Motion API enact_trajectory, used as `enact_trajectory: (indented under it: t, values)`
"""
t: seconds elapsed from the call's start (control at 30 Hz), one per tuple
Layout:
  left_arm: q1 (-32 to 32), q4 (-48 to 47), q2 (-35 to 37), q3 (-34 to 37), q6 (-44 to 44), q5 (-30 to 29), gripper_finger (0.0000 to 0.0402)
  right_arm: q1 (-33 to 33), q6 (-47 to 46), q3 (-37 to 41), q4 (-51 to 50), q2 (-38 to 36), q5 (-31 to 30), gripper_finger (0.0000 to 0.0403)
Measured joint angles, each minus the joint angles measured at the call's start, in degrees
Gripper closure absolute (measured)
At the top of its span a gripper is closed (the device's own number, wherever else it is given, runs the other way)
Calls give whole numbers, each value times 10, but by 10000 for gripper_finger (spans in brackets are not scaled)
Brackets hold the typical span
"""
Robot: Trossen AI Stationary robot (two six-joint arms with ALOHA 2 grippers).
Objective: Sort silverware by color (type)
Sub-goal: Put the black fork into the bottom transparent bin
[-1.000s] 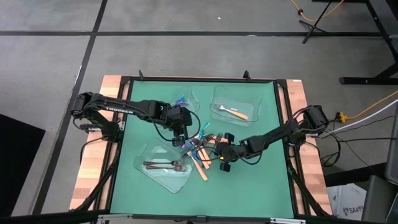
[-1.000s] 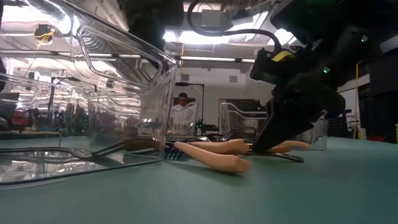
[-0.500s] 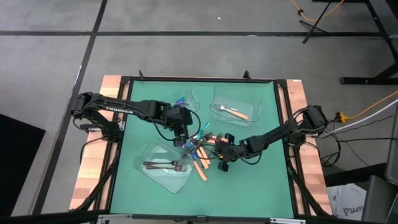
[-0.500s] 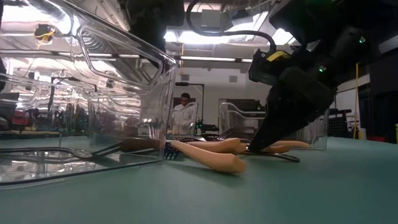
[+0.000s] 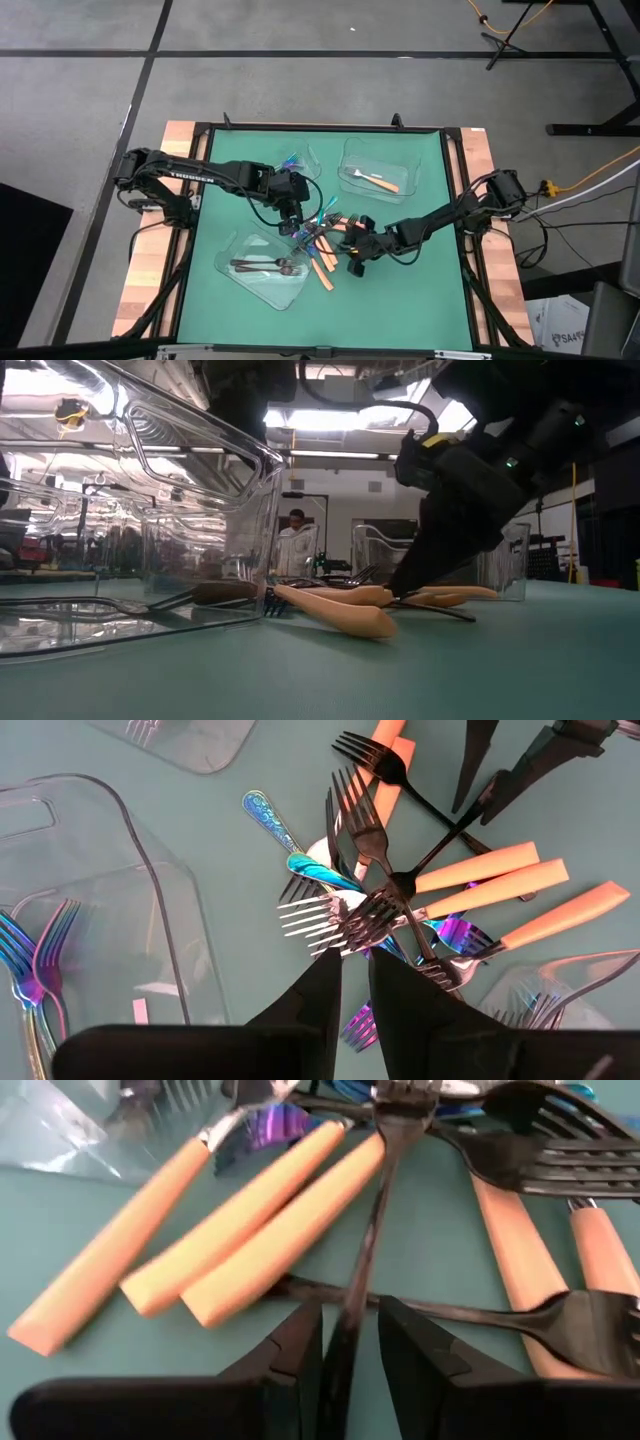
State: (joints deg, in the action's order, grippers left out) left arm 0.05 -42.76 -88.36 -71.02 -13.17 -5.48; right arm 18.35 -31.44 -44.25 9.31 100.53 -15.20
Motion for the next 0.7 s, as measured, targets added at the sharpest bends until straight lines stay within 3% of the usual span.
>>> enact_trajectory:
  t: [0.47,0.7]
  values:
    - [0,0,0,0,0,0,352,0,-15,0,-4,0,23,308]
    - [0,0,0,0,0,0,352,0,-15,-2,7,33,25,308]
